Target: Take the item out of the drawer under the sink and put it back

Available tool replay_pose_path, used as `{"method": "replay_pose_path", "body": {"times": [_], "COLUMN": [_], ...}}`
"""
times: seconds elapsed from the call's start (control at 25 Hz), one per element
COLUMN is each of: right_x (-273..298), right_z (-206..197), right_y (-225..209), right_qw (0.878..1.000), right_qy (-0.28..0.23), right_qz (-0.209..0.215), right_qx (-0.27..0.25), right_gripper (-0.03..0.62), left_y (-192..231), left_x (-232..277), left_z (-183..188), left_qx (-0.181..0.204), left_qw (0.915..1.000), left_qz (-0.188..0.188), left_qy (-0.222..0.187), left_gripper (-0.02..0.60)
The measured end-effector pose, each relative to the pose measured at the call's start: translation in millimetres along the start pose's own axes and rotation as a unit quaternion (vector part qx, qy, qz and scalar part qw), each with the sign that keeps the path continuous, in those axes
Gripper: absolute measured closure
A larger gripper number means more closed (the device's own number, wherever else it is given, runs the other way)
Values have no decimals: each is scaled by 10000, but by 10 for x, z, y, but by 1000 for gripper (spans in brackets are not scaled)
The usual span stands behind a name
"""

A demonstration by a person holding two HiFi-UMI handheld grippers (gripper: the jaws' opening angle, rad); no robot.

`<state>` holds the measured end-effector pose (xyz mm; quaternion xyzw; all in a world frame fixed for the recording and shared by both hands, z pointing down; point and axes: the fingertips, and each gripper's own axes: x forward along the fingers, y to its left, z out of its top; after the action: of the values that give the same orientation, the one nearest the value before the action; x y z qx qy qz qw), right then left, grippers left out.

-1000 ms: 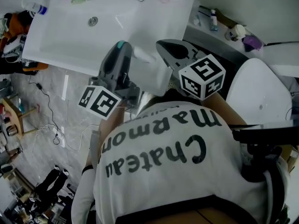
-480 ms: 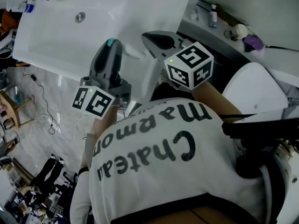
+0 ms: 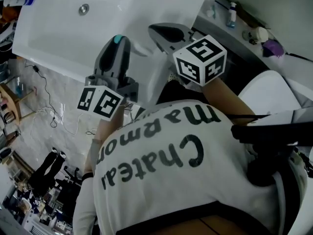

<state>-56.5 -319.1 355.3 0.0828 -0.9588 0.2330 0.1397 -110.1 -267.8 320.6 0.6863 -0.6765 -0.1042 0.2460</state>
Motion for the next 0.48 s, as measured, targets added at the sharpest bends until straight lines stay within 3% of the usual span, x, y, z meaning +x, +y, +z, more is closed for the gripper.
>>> {"method": "replay_pose_path", "body": {"times": [0.48], "right_x": [-1], "right_z": [16], "right_y": [-28], "right_qw": [9999], "right_qy": [-63], "right_qz": [-6], "right_qx": [158], "right_gripper": [583], "left_y": [82], "left_x": [119], "left_z": [41], "left_qx": [212], "left_qw": [9996], "left_qz": [150], "left_qy": [119], "left_gripper": [483]}}
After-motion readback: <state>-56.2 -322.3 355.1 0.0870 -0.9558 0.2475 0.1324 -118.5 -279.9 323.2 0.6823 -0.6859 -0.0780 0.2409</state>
